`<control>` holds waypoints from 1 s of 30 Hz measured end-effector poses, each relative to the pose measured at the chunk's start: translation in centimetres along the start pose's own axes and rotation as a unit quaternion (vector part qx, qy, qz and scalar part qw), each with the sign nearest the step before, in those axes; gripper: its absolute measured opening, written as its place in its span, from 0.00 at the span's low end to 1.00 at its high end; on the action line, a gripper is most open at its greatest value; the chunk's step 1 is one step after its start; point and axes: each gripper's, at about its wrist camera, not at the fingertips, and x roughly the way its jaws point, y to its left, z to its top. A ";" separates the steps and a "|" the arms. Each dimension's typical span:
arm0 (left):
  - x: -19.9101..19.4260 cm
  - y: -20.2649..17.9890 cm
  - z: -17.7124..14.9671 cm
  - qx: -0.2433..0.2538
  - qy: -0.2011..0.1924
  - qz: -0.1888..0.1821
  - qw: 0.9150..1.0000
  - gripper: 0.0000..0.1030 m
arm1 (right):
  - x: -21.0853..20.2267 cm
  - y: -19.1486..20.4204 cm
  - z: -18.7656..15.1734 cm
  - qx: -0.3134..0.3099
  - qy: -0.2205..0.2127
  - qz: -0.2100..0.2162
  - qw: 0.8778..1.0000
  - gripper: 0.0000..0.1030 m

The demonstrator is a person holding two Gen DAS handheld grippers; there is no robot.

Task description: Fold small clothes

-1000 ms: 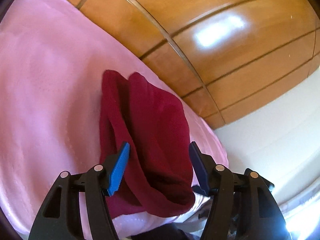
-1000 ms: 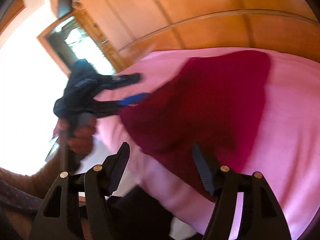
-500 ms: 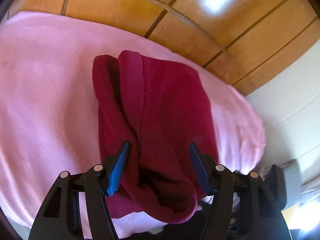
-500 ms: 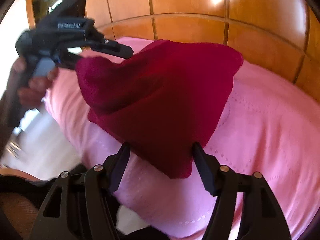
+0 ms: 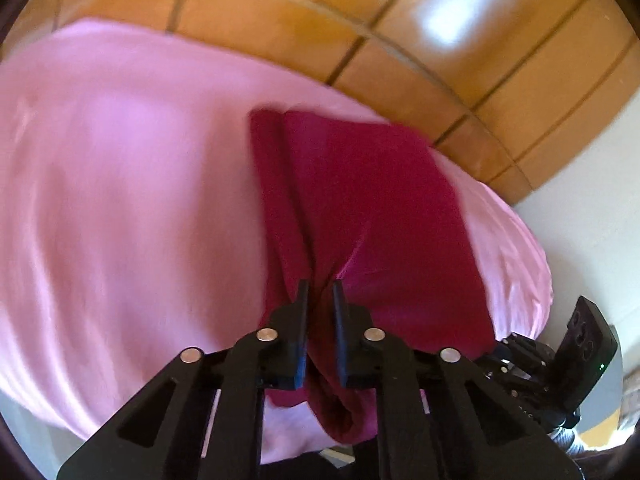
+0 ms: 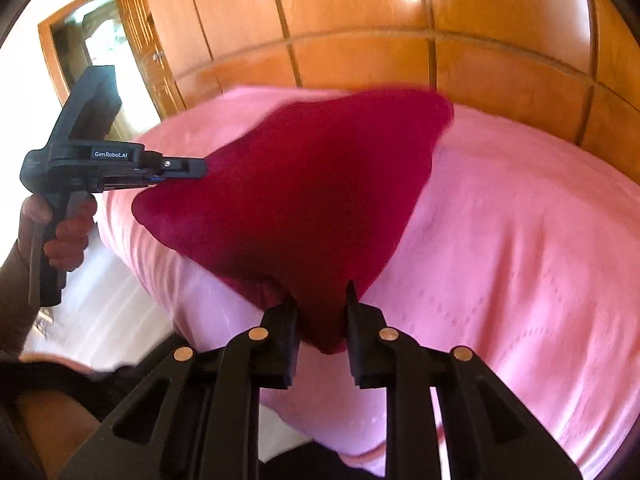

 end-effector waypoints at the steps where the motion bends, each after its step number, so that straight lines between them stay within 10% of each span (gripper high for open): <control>1: 0.4 0.7 -0.5 -0.010 -0.001 -0.005 1.000 0.09 | 0.3 -0.2 -0.3 0.002 0.005 0.000 1.000 0.18; 8: -1.7 -1.2 -0.7 0.029 -0.053 0.030 0.998 0.16 | -1.7 -1.7 0.8 0.016 0.014 0.044 0.999 0.29; 12: -3.2 -2.5 0.9 0.029 -0.092 0.049 0.994 0.53 | -4.2 -2.9 3.0 0.037 -0.028 0.049 0.998 0.53; 20: 0.0 -5.8 3.1 0.073 -0.107 0.069 0.989 0.53 | -0.8 -4.5 11.3 0.099 -0.079 0.048 0.991 0.52; 30: 4.6 -1.8 2.2 0.088 -0.063 0.128 0.986 0.37 | 9.3 -4.4 15.2 0.099 0.009 -0.011 0.995 0.52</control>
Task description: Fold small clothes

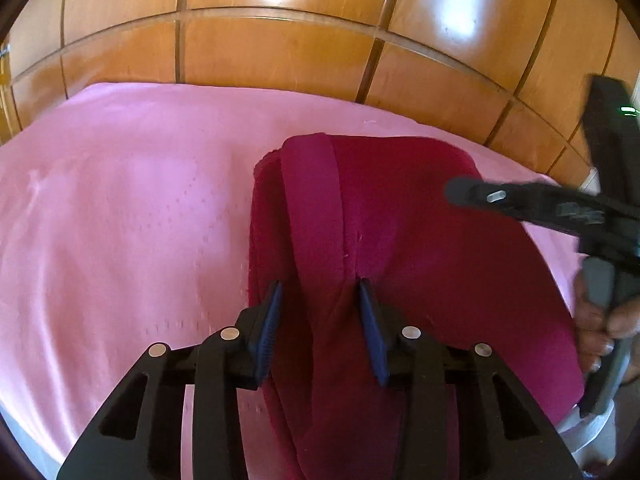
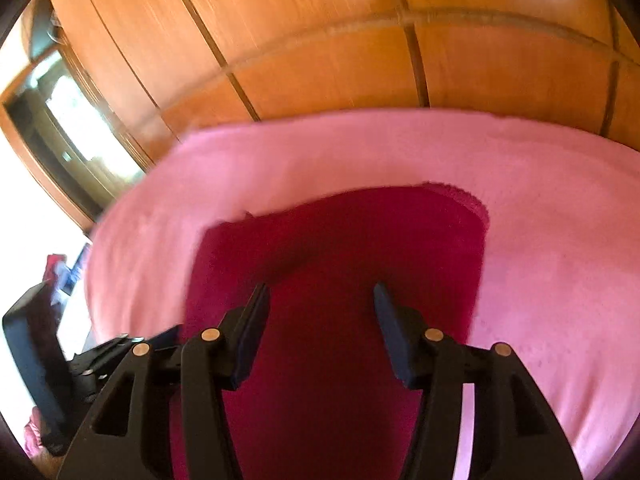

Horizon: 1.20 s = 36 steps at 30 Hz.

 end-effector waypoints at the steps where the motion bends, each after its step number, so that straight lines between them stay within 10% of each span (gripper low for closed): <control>1: -0.1 0.1 0.0 -0.001 -0.002 0.001 1.000 0.37 | 0.6 0.1 0.1 -0.010 -0.001 -0.010 1.000 0.52; 5: -1.0 0.0 -0.1 -0.008 -0.012 0.006 1.000 0.40 | 0.3 -0.1 -0.3 -0.017 -0.019 -0.015 1.000 0.53; 8: -2.1 -0.8 0.2 0.002 -0.037 0.049 0.998 0.62 | -0.7 -0.2 -0.5 -0.023 -0.037 0.011 0.999 0.65; 13: -3.3 -0.5 0.7 0.007 -0.045 0.056 0.997 0.62 | -3.5 -0.4 -1.6 -0.014 -0.074 0.037 0.996 0.87; 36: -2.8 -0.8 -0.4 0.019 -0.025 0.039 0.999 0.62 | -4.3 -5.7 -6.1 0.122 -0.035 0.128 0.984 0.91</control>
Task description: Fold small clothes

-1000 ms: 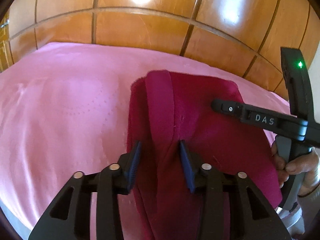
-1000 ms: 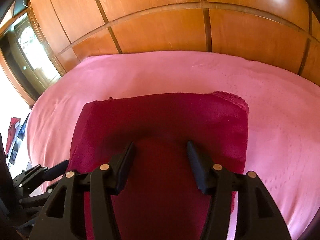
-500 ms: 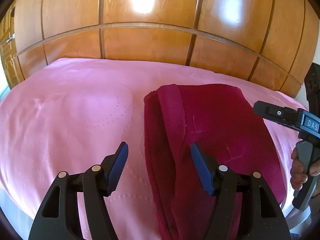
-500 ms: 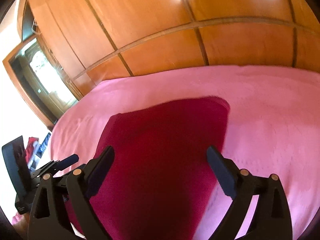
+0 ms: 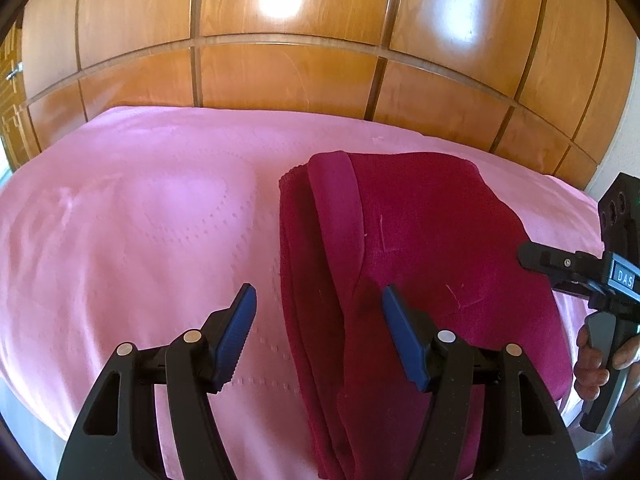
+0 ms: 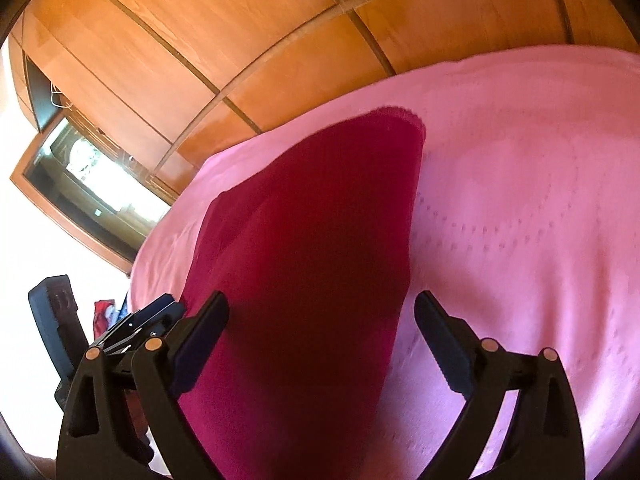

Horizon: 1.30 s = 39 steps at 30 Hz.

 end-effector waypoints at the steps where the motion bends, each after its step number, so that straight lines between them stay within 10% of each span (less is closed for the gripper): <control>1: 0.0 0.0 -0.1 0.000 0.001 -0.001 1.000 0.62 | 0.0 -0.1 0.0 0.005 0.001 0.005 1.000 0.91; 17: 1.6 3.5 -1.9 -0.064 0.018 -0.121 0.990 0.63 | 2.0 -0.2 -0.2 0.007 0.038 0.053 0.998 0.87; 27: 3.1 4.9 -3.1 -0.128 0.032 -0.274 0.952 0.30 | 1.1 1.6 -0.4 -0.018 0.029 0.039 0.999 0.44; 39: 3.9 -6.4 2.5 -0.040 0.036 -0.352 0.934 0.28 | -9.8 1.1 -0.4 -0.034 -0.087 -0.002 0.996 0.40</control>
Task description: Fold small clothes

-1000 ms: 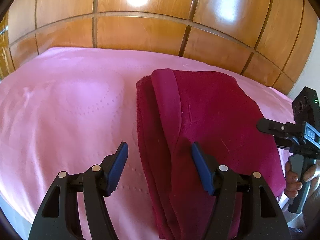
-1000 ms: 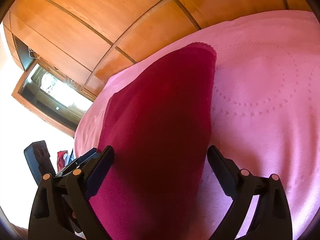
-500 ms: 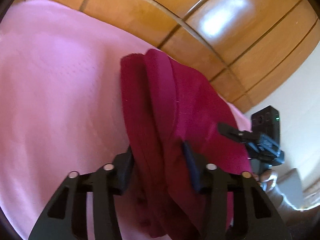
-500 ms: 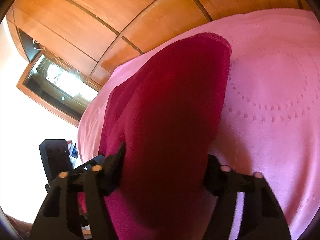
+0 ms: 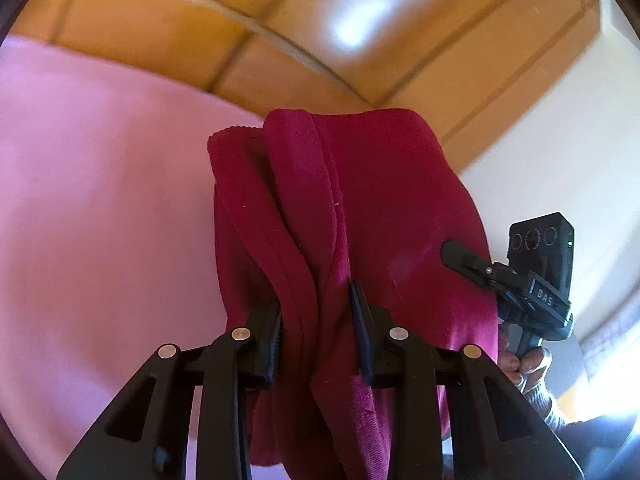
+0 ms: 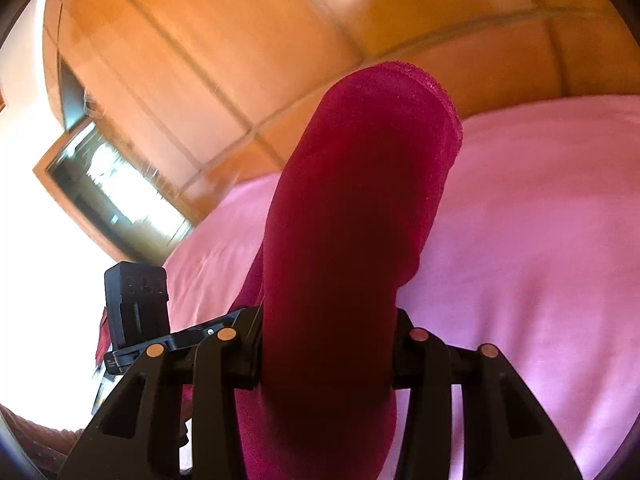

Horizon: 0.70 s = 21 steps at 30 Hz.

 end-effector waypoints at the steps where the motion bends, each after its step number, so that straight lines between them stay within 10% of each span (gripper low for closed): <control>1: 1.4 -1.1 0.7 0.012 0.007 -0.007 1.000 0.28 | -1.1 -0.8 0.4 0.004 -0.012 -0.011 1.000 0.40; 8: 14.2 -9.2 5.7 0.088 0.075 -0.032 0.993 0.28 | -7.9 -8.9 2.0 0.052 -0.082 -0.120 0.988 0.40; 14: 23.7 -12.9 5.0 0.139 0.151 0.036 0.978 0.28 | -8.7 -15.7 0.6 0.097 -0.066 -0.223 0.968 0.50; 21: 23.5 -14.8 2.9 0.204 0.109 0.114 0.966 0.28 | -11.1 -15.0 -1.4 0.095 -0.094 -0.263 0.956 0.55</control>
